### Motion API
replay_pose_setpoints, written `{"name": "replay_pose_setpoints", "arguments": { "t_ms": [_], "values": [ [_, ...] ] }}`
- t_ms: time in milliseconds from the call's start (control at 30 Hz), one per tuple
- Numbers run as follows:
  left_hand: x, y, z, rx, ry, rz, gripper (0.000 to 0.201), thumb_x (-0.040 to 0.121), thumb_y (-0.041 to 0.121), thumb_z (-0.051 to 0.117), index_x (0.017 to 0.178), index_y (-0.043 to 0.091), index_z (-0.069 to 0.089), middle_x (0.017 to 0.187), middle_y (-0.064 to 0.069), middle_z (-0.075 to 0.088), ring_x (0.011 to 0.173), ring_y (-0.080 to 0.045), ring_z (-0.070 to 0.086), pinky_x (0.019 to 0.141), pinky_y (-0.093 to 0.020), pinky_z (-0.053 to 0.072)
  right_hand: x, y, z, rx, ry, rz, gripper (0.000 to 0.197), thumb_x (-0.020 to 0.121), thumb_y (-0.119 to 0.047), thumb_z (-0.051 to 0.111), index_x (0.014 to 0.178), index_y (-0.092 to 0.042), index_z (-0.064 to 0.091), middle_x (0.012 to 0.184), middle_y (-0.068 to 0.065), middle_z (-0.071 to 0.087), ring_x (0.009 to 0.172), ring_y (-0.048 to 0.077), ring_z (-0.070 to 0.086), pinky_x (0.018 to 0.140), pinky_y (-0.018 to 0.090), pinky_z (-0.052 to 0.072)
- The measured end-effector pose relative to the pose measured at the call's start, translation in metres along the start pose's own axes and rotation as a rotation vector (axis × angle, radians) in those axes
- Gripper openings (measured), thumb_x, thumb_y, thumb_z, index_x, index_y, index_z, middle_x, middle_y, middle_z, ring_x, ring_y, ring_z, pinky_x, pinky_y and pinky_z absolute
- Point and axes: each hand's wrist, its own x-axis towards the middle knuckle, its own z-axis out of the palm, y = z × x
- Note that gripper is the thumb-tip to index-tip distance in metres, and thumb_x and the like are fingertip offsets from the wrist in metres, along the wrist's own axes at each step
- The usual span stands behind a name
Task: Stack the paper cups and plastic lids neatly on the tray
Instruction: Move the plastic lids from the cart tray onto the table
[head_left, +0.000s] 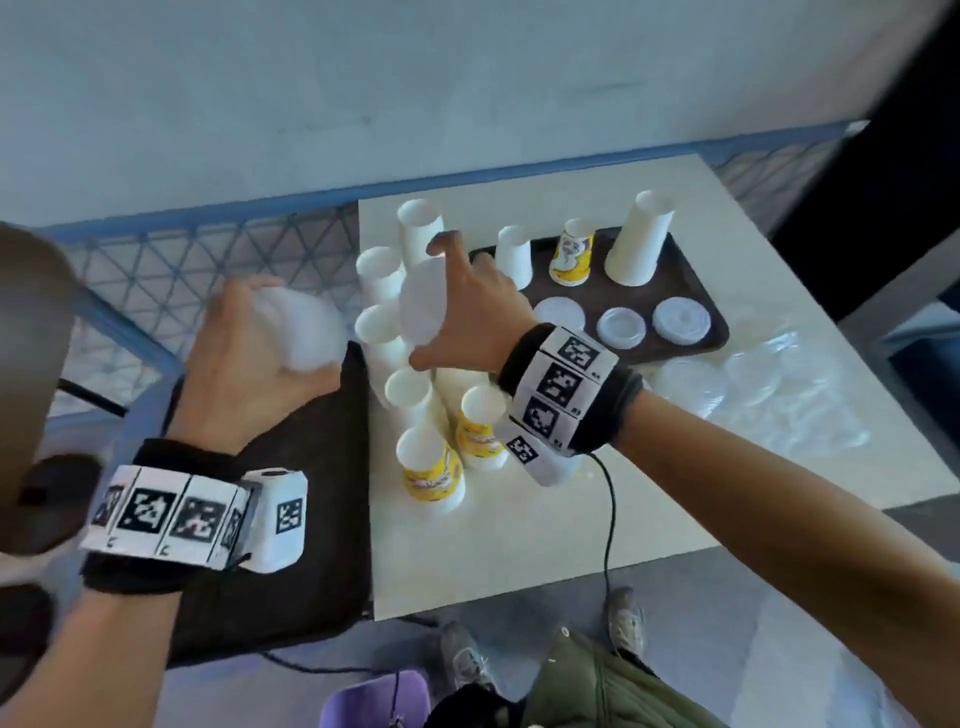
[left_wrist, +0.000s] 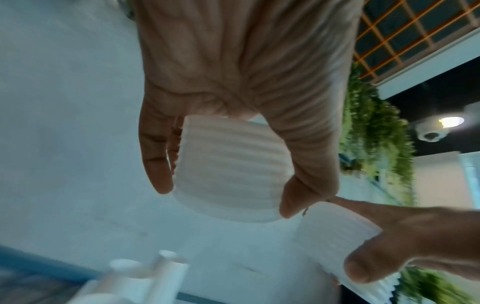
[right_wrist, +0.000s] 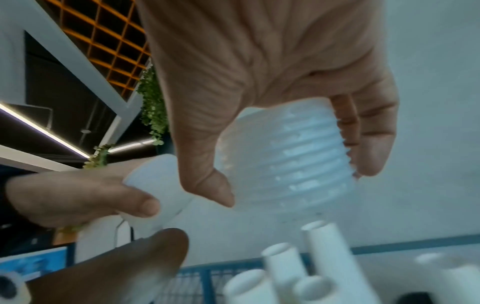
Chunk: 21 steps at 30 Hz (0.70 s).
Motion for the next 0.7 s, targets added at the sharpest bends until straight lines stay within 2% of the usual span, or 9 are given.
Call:
{"name": "replay_pose_setpoints", "arguments": {
  "t_ms": [33,133,233,300,367,433,533,600,700],
  "values": [
    [0.005,0.023,0.015,-0.008,-0.017,0.030,0.069,0.047,0.028,0.085,0.105,0.003,0.056,0.101,-0.007,0.059,0.092,-0.020,0.058,0.075,-0.024,0.045,-0.005,0.026,-0.014,-0.005,0.025,0.034,0.090,0.057,-0.031,0.079,0.129,-0.015,0.028,0.109,0.016,0.046,0.095,0.032,0.050,0.076,0.034,0.041],
    [0.013,0.092,0.071,-0.028,-0.091,0.069,0.083,0.047,0.028,0.085,0.118,0.011,0.045,0.116,-0.009,0.052,0.106,-0.024,0.053,0.083,-0.036,0.046,-0.025,0.103,-0.056,-0.035,0.088,0.119,0.093,0.055,-0.032,0.081,0.129,-0.015,0.028,0.112,0.015,0.047,0.097,0.033,0.051,0.075,0.032,0.040],
    [0.012,0.151,0.143,-0.013,-0.178,0.122,0.078,0.049,0.027,0.080,0.116,0.012,0.044,0.107,-0.007,0.051,0.100,-0.023,0.053,0.075,-0.029,0.040,-0.054,0.179,-0.092,-0.064,0.085,0.216,0.093,0.056,-0.031,0.081,0.131,-0.017,0.028,0.108,0.011,0.045,0.094,0.029,0.047,0.073,0.031,0.036],
    [0.005,0.188,0.194,-0.048,-0.266,0.159,0.081,0.051,0.021,0.081,0.121,0.011,0.041,0.110,-0.007,0.048,0.103,-0.021,0.048,0.079,-0.027,0.037,-0.075,0.232,-0.109,-0.064,0.081,0.292,0.090,0.055,-0.029,0.080,0.128,-0.018,0.029,0.110,0.013,0.046,0.098,0.032,0.049,0.075,0.033,0.040],
    [-0.004,0.217,0.243,-0.004,-0.371,0.209,0.084,0.053,0.023,0.079,0.124,0.011,0.038,0.115,-0.009,0.046,0.107,-0.026,0.046,0.084,-0.032,0.042,-0.094,0.283,-0.121,-0.063,0.061,0.361,0.089,0.055,-0.027,0.080,0.128,-0.019,0.029,0.113,0.013,0.045,0.101,0.035,0.050,0.079,0.033,0.040],
    [-0.013,0.240,0.289,0.036,-0.482,0.232,0.083,0.055,0.024,0.077,0.126,0.013,0.036,0.117,-0.010,0.043,0.108,-0.030,0.044,0.086,-0.038,0.044,-0.113,0.329,-0.127,-0.078,0.027,0.428,0.090,0.055,-0.026,0.080,0.128,-0.020,0.029,0.113,0.012,0.045,0.101,0.035,0.050,0.080,0.033,0.040],
    [-0.031,0.270,0.346,0.082,-0.642,0.224,0.082,0.060,0.025,0.076,0.129,0.014,0.033,0.121,-0.009,0.038,0.110,-0.028,0.038,0.086,-0.036,0.044,-0.140,0.386,-0.122,-0.107,-0.030,0.525,0.089,0.055,-0.029,0.079,0.128,-0.021,0.029,0.114,0.011,0.044,0.103,0.034,0.050,0.083,0.036,0.044],
    [-0.043,0.282,0.380,0.130,-0.738,0.219,0.080,0.062,0.025,0.074,0.129,0.017,0.030,0.121,-0.008,0.036,0.111,-0.027,0.037,0.084,-0.035,0.046,-0.153,0.414,-0.112,-0.113,-0.075,0.570,0.087,0.056,-0.029,0.077,0.128,-0.022,0.028,0.114,0.010,0.043,0.105,0.033,0.049,0.085,0.039,0.046],
    [-0.054,0.286,0.425,0.217,-0.826,0.205,0.079,0.063,0.026,0.072,0.128,0.018,0.029,0.122,-0.008,0.035,0.111,-0.027,0.038,0.084,-0.038,0.048,-0.162,0.443,-0.096,-0.117,-0.127,0.609,0.085,0.058,-0.029,0.076,0.128,-0.022,0.028,0.115,0.010,0.042,0.106,0.030,0.046,0.085,0.037,0.045]
  ]
}}
